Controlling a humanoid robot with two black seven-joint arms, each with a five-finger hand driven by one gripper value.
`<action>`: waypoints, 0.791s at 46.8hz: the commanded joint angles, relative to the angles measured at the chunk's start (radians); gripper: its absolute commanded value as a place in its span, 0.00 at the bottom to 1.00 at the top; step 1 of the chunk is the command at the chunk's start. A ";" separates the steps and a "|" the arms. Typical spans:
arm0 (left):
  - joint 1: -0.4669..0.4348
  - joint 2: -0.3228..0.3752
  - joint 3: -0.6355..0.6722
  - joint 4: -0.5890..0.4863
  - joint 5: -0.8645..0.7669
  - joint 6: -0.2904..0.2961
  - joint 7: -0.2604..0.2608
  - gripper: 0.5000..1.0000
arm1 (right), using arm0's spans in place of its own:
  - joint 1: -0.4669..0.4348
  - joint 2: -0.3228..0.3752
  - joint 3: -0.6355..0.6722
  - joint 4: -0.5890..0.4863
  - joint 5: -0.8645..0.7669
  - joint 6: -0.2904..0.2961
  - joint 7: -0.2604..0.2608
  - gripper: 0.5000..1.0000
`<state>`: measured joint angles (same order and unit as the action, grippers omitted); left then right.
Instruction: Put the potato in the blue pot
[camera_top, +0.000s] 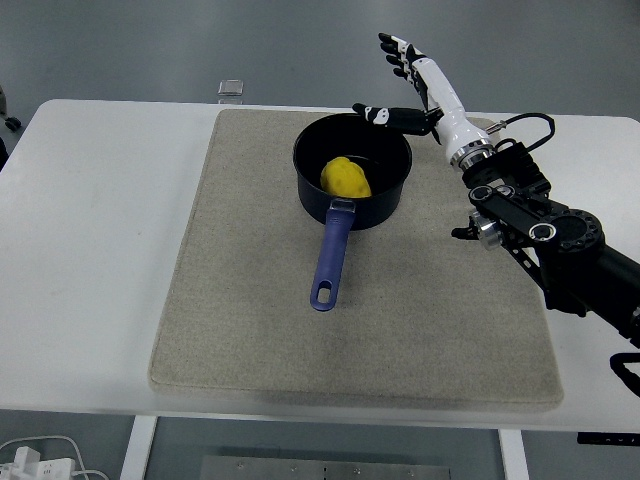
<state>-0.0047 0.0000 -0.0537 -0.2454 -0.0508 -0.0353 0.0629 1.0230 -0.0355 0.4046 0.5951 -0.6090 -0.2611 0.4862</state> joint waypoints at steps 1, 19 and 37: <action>0.000 0.000 0.000 0.000 0.000 0.000 0.000 0.99 | -0.003 0.000 0.037 0.002 0.139 0.000 -0.034 0.84; 0.003 0.000 0.000 -0.002 0.002 0.000 0.001 0.99 | 0.011 -0.040 0.111 0.000 0.618 0.023 -0.104 0.84; 0.003 0.000 0.000 -0.002 0.002 0.000 0.002 0.99 | 0.002 -0.087 0.194 -0.011 0.626 0.261 -0.164 0.84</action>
<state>-0.0014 0.0000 -0.0537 -0.2468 -0.0490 -0.0346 0.0643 1.0264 -0.1226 0.5937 0.5862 0.0176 -0.0012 0.3201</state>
